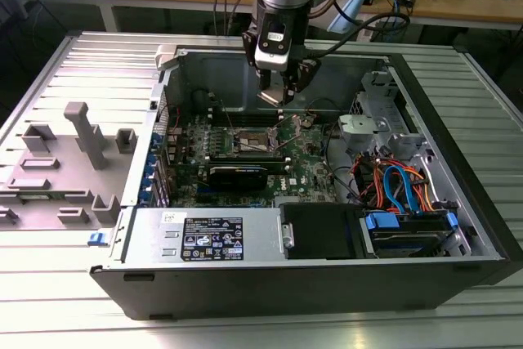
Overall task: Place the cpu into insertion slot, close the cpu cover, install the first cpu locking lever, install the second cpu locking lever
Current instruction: 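Place the cpu into insertion slot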
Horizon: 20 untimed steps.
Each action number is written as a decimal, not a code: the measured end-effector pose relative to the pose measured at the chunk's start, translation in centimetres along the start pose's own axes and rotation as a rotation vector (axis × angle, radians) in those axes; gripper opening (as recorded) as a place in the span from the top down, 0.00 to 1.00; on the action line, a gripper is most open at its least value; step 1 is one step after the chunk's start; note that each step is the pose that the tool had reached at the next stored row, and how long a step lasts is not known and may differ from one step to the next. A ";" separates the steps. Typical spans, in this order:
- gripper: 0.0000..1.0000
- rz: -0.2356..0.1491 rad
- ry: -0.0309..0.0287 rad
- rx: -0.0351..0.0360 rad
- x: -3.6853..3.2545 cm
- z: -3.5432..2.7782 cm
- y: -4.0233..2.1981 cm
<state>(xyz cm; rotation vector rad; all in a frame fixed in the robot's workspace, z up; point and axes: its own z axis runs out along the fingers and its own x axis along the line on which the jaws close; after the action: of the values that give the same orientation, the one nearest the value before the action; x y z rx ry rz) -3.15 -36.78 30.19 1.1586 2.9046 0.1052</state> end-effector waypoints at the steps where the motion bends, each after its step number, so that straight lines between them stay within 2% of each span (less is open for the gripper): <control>1: 0.46 0.008 -0.0005 0.0000 0.00 0.04 0.00; 7: 0.46 0.058 -0.0033 0.0003 0.00 0.25 -0.02; 20: 0.46 0.071 -0.0040 -0.0001 -0.01 0.31 -0.02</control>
<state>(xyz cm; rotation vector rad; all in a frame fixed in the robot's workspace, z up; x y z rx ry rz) -3.14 -36.78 29.88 1.2608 2.8602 0.1036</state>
